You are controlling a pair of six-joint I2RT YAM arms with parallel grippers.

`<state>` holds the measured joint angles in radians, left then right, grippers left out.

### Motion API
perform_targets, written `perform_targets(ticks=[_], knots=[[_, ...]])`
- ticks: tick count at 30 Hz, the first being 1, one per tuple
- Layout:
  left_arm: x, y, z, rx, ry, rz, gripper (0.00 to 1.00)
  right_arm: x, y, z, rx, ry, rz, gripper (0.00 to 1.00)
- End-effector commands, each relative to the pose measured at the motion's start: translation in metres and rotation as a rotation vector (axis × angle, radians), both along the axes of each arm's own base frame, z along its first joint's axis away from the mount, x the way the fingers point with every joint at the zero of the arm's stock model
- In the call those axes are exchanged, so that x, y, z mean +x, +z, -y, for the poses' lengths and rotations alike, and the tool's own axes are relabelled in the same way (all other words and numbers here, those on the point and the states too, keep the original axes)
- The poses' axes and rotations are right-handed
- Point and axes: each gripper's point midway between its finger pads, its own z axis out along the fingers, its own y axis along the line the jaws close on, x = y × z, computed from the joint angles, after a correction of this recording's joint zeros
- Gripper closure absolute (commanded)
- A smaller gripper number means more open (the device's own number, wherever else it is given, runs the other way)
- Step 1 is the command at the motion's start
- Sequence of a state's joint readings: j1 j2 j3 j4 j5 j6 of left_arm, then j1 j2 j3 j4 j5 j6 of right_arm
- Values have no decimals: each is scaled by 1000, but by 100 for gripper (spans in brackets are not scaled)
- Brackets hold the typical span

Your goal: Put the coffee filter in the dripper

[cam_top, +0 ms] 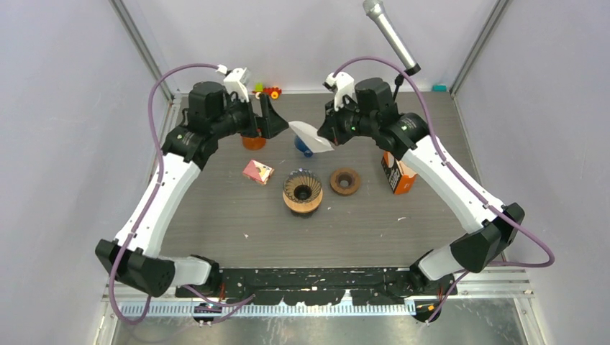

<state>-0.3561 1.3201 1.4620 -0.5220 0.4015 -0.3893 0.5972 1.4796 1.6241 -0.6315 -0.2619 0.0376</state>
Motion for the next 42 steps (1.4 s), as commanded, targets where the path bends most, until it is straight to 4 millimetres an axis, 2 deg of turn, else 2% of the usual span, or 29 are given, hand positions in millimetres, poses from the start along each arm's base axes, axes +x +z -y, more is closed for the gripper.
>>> perform_targets(ticks=[1,6,10,14,18,25,29,36,42], knots=[[-16,11,-15,68,-3,83,7,-19,10,-16,67,65,20,99],[-27,-3,-15,100,-60,96,8,-31,-6,-28,76,115,-2,99],[-43,-4,0,92,-221,160,15,-38,-9,-33,94,156,-12,100],[-69,3,16,131,-446,332,19,-46,-8,-37,106,204,-23,99],[-89,5,30,159,-608,444,21,-54,-10,-41,114,254,-44,99],[-112,-4,47,252,-804,540,23,-60,-9,-45,131,288,-64,99],[-114,-10,48,292,-864,611,25,-63,-10,-45,132,309,-66,99],[-120,-25,48,346,-980,672,36,-65,-12,-45,125,317,-69,99],[-108,-34,49,402,-986,693,39,-67,-15,-46,125,333,-81,100]])
